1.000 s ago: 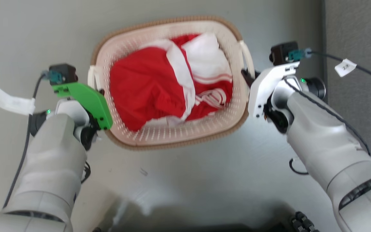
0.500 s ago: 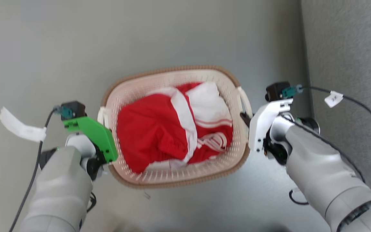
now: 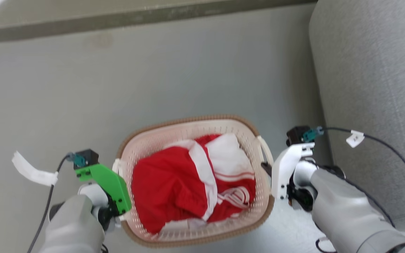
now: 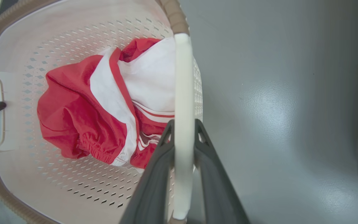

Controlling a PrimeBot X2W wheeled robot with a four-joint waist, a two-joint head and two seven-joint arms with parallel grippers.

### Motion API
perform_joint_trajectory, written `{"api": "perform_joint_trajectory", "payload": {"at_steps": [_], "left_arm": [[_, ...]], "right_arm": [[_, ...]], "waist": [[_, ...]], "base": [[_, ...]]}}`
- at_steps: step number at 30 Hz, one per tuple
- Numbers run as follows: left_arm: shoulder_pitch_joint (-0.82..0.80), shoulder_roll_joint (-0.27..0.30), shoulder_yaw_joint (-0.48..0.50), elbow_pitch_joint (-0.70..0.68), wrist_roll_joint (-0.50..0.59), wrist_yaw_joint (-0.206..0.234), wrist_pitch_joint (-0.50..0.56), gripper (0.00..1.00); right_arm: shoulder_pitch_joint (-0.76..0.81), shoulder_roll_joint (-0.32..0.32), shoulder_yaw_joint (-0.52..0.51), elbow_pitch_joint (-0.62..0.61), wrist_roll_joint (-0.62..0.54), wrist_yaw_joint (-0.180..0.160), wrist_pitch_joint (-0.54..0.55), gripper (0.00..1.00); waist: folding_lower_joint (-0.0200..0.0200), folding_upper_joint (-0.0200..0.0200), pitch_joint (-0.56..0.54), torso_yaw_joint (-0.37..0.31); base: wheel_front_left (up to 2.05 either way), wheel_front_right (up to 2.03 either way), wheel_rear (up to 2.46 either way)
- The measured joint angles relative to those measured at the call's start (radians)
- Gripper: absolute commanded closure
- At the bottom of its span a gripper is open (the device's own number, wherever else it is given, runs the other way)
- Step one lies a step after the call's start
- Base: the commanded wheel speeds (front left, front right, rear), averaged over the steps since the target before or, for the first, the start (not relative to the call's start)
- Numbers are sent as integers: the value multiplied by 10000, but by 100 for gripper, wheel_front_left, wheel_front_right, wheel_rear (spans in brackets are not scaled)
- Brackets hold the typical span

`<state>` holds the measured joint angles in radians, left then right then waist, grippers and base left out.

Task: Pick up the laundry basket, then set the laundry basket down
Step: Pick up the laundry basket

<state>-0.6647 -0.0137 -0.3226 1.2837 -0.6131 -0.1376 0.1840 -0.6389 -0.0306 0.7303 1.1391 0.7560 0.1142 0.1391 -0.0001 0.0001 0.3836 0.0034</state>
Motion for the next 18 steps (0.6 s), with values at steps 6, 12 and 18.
{"api": "perform_joint_trajectory", "payload": {"at_steps": [6,12,18], "left_arm": [[460,-13,-44,17,-48,-2,232,100],[918,-21,-90,23,-171,-2,441,100],[1311,-21,-146,27,-353,-2,541,100]], "right_arm": [[505,31,71,48,326,4,138,100],[938,54,151,117,468,40,303,100],[1257,59,268,127,554,86,305,100]], "waist": [[0,0,-707,-77],[0,0,-1335,-111],[0,0,-1882,-93]], "base": [[0,0,0],[0,0,0],[0,0,0]]}}
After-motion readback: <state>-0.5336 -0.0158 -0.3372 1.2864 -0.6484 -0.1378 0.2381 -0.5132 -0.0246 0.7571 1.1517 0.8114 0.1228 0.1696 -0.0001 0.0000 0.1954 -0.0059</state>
